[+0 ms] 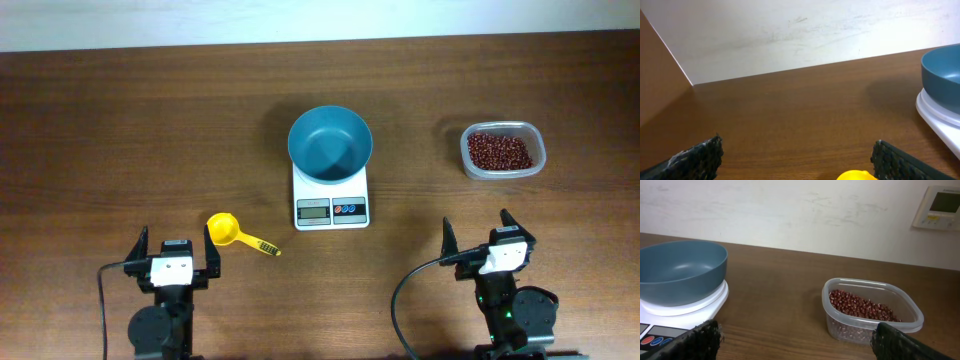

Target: Scoop item into bowl and weigh 50g on scale

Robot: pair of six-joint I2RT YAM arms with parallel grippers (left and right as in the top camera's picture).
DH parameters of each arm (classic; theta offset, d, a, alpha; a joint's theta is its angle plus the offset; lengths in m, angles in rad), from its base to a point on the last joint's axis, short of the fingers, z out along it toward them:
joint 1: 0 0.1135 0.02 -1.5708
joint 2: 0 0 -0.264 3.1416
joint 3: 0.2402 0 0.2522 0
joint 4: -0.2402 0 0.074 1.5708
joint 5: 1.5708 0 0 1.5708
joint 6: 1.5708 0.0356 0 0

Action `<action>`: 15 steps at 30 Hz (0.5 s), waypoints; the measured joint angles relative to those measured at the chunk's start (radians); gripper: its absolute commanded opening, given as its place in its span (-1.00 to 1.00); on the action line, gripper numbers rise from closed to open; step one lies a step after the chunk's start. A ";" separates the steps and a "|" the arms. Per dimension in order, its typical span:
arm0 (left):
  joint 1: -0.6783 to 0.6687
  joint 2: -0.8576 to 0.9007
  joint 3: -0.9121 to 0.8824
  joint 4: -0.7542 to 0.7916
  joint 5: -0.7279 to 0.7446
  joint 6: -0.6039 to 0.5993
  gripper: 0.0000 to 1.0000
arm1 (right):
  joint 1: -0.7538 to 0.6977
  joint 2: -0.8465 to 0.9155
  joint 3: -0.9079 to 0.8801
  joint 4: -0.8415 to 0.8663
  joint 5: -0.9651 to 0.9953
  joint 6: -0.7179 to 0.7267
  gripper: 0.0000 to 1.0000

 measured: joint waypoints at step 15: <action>0.000 0.000 0.000 0.000 0.000 0.000 0.98 | 0.006 0.000 0.000 0.000 0.000 0.000 0.97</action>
